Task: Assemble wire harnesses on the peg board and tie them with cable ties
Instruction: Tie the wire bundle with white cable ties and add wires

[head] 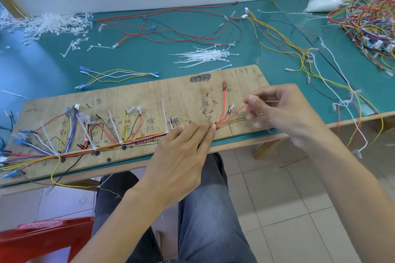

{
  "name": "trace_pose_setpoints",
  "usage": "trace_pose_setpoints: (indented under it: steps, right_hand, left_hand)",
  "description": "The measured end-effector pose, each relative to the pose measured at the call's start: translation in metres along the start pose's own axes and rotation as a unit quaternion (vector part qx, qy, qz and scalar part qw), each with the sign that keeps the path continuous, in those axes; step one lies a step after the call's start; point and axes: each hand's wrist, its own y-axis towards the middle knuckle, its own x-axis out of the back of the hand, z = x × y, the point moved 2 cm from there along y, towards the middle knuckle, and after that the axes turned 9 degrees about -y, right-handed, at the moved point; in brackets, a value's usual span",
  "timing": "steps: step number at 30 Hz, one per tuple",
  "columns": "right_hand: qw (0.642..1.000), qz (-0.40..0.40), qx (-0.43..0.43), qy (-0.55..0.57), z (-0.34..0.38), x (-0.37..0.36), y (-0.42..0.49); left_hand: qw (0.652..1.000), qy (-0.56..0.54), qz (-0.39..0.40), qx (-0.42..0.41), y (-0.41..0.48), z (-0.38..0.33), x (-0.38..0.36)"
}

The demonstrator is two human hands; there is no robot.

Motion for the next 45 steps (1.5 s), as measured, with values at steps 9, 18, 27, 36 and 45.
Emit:
trace_pose_setpoints:
  steps: [9,18,27,36,45]
  right_hand:
    - [0.947,-0.085,0.112,-0.289,0.03,-0.048,0.052]
    - [0.922,-0.124,0.063,-0.363,0.035,-0.082,0.067]
    - [0.925,-0.089,0.087,-0.358,0.044,-0.083,0.064]
    - [0.928,-0.081,0.082,-0.354,0.053,-0.093,0.064]
    - [0.895,-0.118,0.112,-0.415,0.046,-0.097,0.044]
  left_hand:
    - [0.999,0.045,0.016,-0.003,0.001,0.0,-0.001]
    - [1.0,0.012,0.011,0.005,0.002,0.003,-0.007]
    - [1.0,0.0,-0.003,0.007,0.003,0.004,-0.01]
    - [1.0,-0.015,-0.014,0.007,0.003,0.004,-0.011]
    - [0.998,-0.041,-0.037,0.011,0.004,0.006,-0.016]
